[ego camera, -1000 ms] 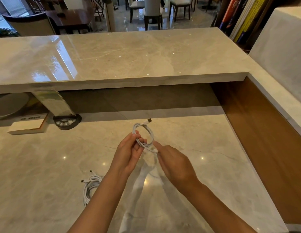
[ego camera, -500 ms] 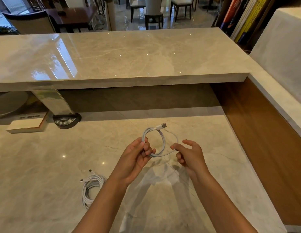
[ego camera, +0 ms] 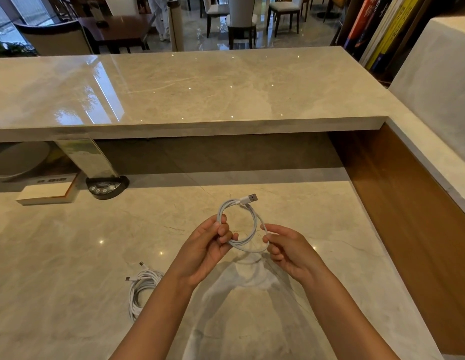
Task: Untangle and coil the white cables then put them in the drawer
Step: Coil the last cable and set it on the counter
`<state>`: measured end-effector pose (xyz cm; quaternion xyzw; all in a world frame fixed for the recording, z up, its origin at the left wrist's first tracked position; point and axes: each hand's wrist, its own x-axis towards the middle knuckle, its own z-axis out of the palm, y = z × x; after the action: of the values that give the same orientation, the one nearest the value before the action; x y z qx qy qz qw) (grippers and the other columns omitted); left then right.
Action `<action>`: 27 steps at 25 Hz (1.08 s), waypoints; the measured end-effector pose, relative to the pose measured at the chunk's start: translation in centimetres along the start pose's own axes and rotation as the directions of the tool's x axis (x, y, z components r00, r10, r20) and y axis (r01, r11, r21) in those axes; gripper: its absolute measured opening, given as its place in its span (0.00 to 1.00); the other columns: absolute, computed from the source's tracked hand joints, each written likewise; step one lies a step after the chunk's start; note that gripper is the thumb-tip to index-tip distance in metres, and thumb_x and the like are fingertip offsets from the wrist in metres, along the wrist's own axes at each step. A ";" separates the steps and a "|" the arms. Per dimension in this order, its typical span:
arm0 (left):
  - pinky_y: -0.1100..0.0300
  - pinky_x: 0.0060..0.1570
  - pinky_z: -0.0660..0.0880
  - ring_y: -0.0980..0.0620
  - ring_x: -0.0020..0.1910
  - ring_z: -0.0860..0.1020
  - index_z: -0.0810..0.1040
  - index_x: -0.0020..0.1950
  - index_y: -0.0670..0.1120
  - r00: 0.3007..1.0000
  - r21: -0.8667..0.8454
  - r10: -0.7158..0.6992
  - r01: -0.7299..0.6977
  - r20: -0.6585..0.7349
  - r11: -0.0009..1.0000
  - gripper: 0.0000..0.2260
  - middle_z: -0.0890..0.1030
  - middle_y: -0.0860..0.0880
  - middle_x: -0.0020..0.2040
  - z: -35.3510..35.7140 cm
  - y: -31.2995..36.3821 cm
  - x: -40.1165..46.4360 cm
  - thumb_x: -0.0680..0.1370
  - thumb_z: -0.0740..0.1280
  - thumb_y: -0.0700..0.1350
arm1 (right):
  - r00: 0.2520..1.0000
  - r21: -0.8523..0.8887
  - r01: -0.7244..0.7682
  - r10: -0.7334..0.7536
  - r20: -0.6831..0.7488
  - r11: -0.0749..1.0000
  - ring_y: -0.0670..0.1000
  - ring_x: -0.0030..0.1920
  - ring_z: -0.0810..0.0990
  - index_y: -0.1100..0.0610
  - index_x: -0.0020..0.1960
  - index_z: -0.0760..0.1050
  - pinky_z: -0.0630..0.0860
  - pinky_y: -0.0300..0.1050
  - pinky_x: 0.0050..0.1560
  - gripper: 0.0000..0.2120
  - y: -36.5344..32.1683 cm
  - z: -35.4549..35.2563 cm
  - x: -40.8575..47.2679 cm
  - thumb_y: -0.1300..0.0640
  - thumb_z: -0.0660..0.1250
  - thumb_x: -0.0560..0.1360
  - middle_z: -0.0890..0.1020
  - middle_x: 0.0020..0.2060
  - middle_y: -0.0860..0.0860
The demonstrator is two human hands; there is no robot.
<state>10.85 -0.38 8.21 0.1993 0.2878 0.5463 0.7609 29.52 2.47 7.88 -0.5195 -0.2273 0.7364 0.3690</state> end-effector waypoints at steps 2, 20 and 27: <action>0.60 0.46 0.79 0.56 0.28 0.72 0.81 0.42 0.43 1.000 -0.073 -0.012 0.012 -0.001 0.997 0.14 0.73 0.50 0.30 0.1 -0.2 0.0 0.60 0.80 0.42 | 0.998 -0.057 0.013 -0.010 0.070 0.998 0.43 0.19 0.64 0.61 0.49 0.76 0.58 0.33 0.19 0.11 0.5 0.2 -0.4 0.72 0.58 0.75 0.73 0.31 0.54; 0.61 0.42 0.79 0.57 0.25 0.72 0.74 0.45 0.40 0.983 -0.128 0.004 -0.028 -0.183 0.991 0.11 0.73 0.49 0.29 1.8 -0.6 0.7 0.79 0.53 0.34 | 0.826 -0.365 0.563 -0.499 0.261 0.741 0.49 0.44 0.75 0.37 0.61 0.68 0.75 0.39 0.44 0.21 1.8 2.1 -1.9 0.62 0.59 0.78 0.77 0.48 0.58; 0.62 0.36 0.79 0.56 0.26 0.73 0.74 0.44 0.40 0.972 -0.047 0.017 -0.029 -0.235 0.998 0.09 0.75 0.49 0.29 2.3 -0.8 0.6 0.79 0.56 0.35 | 0.727 -0.437 0.675 -0.638 0.253 0.595 0.42 0.40 0.74 0.46 0.48 0.74 0.71 0.33 0.42 0.10 1.4 2.5 -1.1 0.61 0.63 0.75 0.76 0.42 0.41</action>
<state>13.12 -0.07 9.34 0.1178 0.3596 0.5819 0.7199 26.99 0.80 8.43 -0.4499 -0.5978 0.4805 0.4575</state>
